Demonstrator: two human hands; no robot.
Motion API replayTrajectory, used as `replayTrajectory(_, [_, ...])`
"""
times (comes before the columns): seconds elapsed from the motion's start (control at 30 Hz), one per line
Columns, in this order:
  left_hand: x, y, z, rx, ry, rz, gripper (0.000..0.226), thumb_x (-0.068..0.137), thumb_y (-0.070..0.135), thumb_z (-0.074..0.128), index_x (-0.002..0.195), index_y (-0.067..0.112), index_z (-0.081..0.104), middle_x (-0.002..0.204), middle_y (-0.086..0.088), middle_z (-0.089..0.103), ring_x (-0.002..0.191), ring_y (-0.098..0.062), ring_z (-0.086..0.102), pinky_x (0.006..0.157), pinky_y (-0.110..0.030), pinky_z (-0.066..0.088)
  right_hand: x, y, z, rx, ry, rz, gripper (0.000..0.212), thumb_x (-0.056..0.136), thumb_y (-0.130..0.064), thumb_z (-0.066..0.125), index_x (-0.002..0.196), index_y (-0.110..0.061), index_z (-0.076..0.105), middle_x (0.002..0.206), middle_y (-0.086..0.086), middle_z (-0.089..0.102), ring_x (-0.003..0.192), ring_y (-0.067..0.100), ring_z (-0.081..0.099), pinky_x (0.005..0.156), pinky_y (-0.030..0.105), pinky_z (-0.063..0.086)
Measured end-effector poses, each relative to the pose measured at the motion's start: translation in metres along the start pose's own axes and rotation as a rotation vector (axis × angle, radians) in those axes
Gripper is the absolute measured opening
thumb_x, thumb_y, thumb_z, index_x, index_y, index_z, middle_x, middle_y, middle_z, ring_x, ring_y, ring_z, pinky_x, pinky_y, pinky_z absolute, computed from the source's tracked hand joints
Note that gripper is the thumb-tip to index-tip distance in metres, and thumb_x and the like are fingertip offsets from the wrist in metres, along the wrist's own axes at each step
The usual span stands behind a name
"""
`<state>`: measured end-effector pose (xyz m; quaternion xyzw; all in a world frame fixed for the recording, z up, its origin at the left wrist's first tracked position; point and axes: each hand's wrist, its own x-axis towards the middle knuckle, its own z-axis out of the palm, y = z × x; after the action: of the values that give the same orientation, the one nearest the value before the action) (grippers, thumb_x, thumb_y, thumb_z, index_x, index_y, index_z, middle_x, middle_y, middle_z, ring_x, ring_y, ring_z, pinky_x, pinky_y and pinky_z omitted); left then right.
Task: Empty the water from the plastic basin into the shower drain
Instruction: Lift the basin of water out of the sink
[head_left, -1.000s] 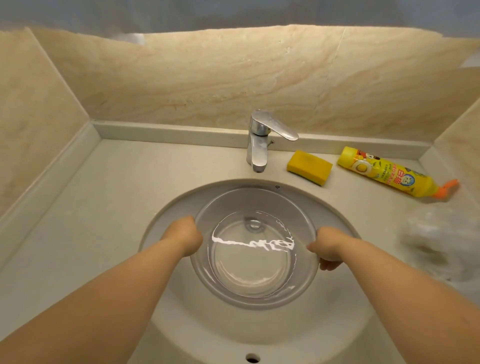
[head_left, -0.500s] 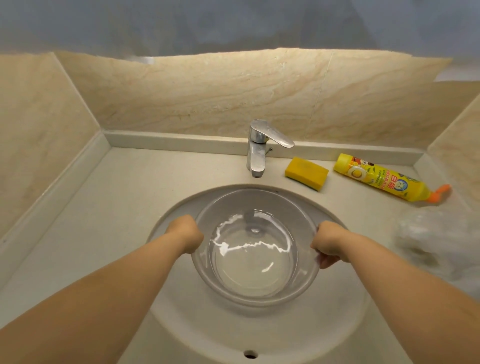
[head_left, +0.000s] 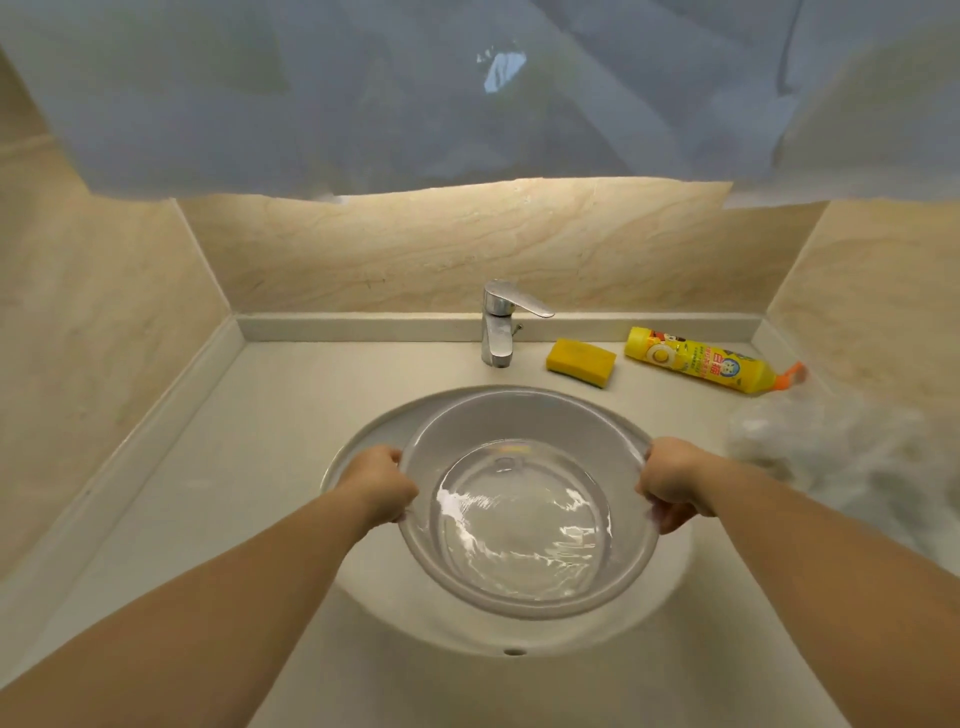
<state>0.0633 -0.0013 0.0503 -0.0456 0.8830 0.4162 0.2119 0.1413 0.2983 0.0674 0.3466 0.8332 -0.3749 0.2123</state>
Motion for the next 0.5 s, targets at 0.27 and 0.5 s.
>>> replayTrajectory(0.27, [-0.046, 0.015, -0.009, 0.015, -0.072, 0.211, 0.046, 0.077, -0.003, 0.059, 0.118, 0.017, 0.056, 0.091, -0.014, 0.064, 0.078, -0.03, 0.063, 0.081, -0.046, 0.06, -0.101, 0.034, 0.005, 0.18, 0.178, 0.036, 0.02, 0.092, 0.012, 0.036, 0.086, 0.003, 0.053, 0.071, 0.02, 0.054, 0.047, 0.028, 0.053, 0.044, 0.035, 0.052])
replayTrajectory(0.5, [-0.09, 0.056, -0.006, 0.067, -0.166, 0.289, 0.055, 0.075, -0.007, 0.064, 0.127, 0.008, 0.056, 0.098, -0.013, 0.06, 0.076, -0.027, 0.062, 0.082, -0.043, 0.06, -0.176, 0.068, -0.012, 0.285, 0.306, 0.07, 0.021, 0.092, 0.01, 0.039, 0.108, 0.006, 0.052, 0.069, 0.019, 0.052, 0.049, 0.027, 0.051, 0.05, 0.039, 0.053])
